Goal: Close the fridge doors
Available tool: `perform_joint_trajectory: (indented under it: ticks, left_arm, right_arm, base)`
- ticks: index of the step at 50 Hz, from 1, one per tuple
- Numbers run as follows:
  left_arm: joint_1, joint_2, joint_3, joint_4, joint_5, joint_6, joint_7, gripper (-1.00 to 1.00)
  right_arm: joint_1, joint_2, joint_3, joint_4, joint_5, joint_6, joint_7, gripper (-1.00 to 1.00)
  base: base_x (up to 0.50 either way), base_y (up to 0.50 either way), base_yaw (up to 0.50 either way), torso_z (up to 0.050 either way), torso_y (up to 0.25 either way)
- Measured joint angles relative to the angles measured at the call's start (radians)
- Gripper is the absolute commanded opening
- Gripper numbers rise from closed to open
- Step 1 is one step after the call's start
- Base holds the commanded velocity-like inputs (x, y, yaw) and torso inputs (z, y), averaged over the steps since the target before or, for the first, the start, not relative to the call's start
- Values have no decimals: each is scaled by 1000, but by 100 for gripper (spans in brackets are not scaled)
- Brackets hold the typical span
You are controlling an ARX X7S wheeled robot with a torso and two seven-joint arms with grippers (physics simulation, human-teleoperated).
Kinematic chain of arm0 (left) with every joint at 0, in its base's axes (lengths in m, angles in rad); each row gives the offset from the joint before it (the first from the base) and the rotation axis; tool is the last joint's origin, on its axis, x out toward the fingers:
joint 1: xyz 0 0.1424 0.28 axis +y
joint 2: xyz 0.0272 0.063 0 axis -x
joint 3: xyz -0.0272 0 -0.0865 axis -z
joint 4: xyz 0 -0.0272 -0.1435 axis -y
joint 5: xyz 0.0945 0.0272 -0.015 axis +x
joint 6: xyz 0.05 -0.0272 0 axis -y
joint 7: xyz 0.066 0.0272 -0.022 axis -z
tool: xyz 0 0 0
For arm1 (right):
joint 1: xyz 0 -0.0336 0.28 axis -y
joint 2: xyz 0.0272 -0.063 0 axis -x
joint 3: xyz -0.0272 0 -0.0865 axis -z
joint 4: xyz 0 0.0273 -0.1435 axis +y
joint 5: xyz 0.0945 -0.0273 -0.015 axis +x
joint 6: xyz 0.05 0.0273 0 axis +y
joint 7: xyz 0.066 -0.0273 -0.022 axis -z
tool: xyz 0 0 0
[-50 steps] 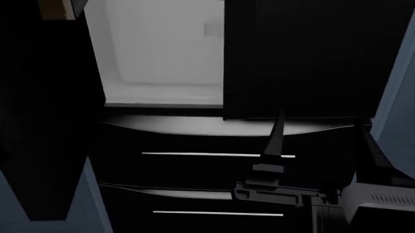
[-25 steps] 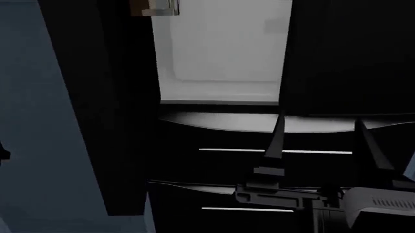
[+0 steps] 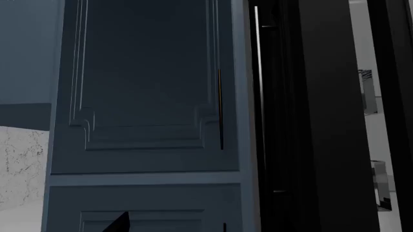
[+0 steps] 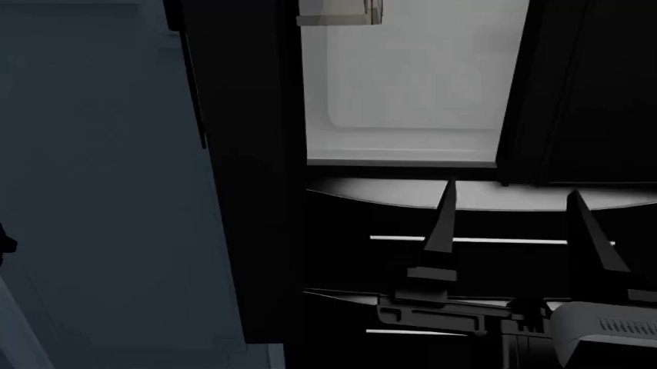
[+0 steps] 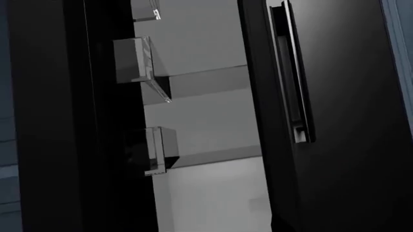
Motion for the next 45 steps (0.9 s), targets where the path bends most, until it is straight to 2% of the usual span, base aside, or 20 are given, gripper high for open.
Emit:
perform_joint_trajectory:
  ticks: [10,45]
  left_arm:
    - [2,-2,2,1,0,4,-4,100]
    - [-3,-9,11,-8,-1,3,-23,100]
  right_arm:
    - [-10,1,5,4,-9,-4,-2,100]
    - [-22,4,22,0,-27,7,-9,100]
  base:
    - [38,0,0,0,0]
    - [316,0,0,0,0]
